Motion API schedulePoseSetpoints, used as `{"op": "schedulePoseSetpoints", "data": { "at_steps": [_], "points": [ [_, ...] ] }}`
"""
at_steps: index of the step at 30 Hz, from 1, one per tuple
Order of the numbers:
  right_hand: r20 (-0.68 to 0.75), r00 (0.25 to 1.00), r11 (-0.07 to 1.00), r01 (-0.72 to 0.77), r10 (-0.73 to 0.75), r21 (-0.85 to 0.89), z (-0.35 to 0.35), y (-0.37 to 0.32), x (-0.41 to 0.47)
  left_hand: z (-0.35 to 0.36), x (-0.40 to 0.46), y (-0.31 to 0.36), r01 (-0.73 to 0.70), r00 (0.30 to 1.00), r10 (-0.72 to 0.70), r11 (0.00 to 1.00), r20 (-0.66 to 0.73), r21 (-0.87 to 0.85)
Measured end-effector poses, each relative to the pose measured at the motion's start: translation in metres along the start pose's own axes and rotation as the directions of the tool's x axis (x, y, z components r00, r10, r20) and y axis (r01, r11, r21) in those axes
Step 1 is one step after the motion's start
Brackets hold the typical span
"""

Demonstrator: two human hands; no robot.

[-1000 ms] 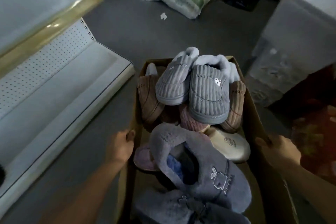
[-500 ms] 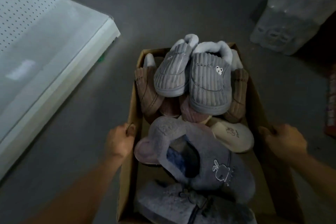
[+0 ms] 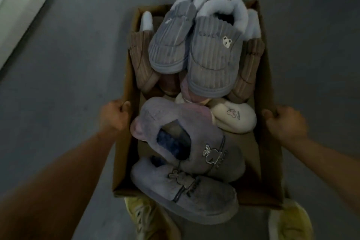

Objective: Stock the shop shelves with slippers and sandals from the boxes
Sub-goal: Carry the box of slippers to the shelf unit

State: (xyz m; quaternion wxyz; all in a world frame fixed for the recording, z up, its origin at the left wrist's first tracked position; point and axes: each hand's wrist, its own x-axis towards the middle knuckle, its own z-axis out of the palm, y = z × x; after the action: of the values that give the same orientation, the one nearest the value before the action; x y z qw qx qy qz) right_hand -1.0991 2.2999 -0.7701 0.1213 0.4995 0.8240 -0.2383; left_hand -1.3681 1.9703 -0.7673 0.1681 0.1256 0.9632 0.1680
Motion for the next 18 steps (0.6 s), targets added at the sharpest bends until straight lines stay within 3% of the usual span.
{"op": "schedulePoseSetpoints", "data": {
  "at_steps": [6, 11, 14, 18],
  "points": [
    [0.045, 0.998, 0.999, 0.041, -0.042, 0.024, 0.03, -0.017, -0.009, -0.006, 0.019, -0.013, 0.145, 0.988, -0.148, 0.987, 0.049, 0.064],
    [0.377, 0.925, 0.998, -0.058, 0.047, 0.018, 0.043, -0.028, -0.005, -0.001, 0.032, -0.021, 0.282, 0.938, -0.289, 0.957, 0.189, 0.063],
    [0.476, 0.872, 0.993, -0.091, 0.114, -0.072, 0.029, -0.034, -0.007, -0.005, 0.025, -0.022, 0.453, 0.86, -0.404, 0.886, 0.313, -0.101],
    [0.457, 0.879, 0.99, -0.133, 0.136, -0.038, -0.007, -0.052, -0.031, -0.033, -0.013, 0.007, 0.529, 0.845, -0.458, 0.794, 0.276, -0.301]
  ]
}}
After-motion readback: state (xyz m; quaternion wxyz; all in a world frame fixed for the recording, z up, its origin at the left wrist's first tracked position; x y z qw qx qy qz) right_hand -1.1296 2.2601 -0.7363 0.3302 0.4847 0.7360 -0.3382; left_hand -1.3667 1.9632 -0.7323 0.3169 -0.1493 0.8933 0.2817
